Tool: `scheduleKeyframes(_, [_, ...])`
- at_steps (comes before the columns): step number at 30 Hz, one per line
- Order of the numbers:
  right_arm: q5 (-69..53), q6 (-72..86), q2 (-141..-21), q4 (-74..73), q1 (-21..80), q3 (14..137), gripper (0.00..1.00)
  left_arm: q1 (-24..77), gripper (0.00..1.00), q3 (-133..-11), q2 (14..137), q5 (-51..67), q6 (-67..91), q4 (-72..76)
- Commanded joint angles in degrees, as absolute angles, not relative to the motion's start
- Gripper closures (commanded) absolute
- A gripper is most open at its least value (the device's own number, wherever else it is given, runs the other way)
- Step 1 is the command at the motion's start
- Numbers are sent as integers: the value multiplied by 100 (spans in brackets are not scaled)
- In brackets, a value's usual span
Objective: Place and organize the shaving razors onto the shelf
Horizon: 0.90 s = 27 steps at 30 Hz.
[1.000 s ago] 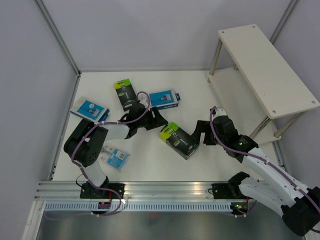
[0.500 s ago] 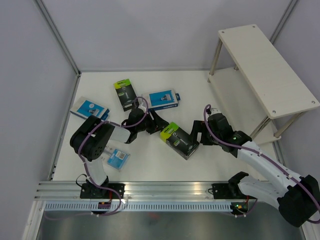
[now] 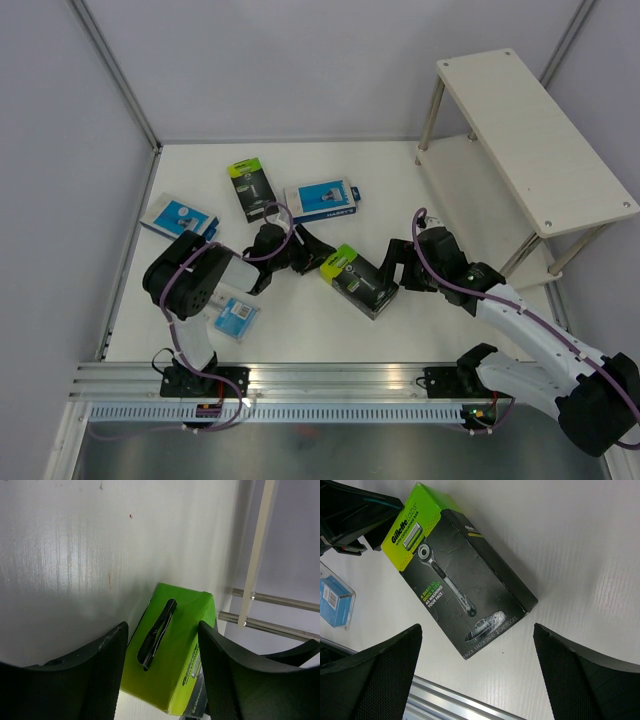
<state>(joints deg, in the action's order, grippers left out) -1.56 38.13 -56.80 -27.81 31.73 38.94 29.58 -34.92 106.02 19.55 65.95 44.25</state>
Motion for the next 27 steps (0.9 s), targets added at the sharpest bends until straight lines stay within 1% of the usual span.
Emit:
scheduleKeyframes(1, [-132, 3929, -5643, -2698, 3173, 3929, 2, 2936, 37, -3358, 10688, 1811, 6899, 4737])
scheduleKeyframes(3, [-132, 3929, -5634, -2689, 3173, 3920, 2, 2936, 40, -3340, 10696, 1784, 6908, 4755])
scheduleKeyframes(7, [-149, 3946, -5634, -2663, 3173, 3902, 2, 2918, 40, -3200, 10758, 1670, 7135, 4956])
scheduleKeyframes(9, [-149, 3946, -5616, -2654, 3173, 3894, 2, 2883, 40, -3068, 10819, 1644, 7320, 5429])
scheduleKeyframes(12, [-149, 3955, -5607, -2646, 3173, 3867, 2, 2804, 37, -2910, 10950, 1722, 7558, 5921])
scheduleKeyframes(15, [-149, 3973, -5607, -2637, 3173, 3841, 2, 2760, 36, -2909, 11021, 1784, 7655, 6003])
scheduleKeyframes(17, [-167, 3973, -5607, -2619, 3182, 3841, 2, 2760, 39, -2927, 11083, 1810, 7673, 6003])
scheduleKeyframes(19, [-167, 3973, -5607, -2602, 3182, 3841, 2, 2768, 40, -2918, 11135, 1872, 7655, 6090])
scheduleKeyframes(20, [-158, 3964, -5616, -2602, 3182, 3841, 2, 2777, 44, -2918, 11153, 1889, 7647, 6117])
scheduleKeyframes(22, [-149, 3964, -5642, -2610, 3182, 3841, 2, 2769, 46, -2918, 11188, 1986, 7577, 6135])
scheduleKeyframes(27, [-158, 3973, -5722, -2593, 3182, 3867, 2, 2795, 47, -2944, 11162, 2109, 7436, 6056])
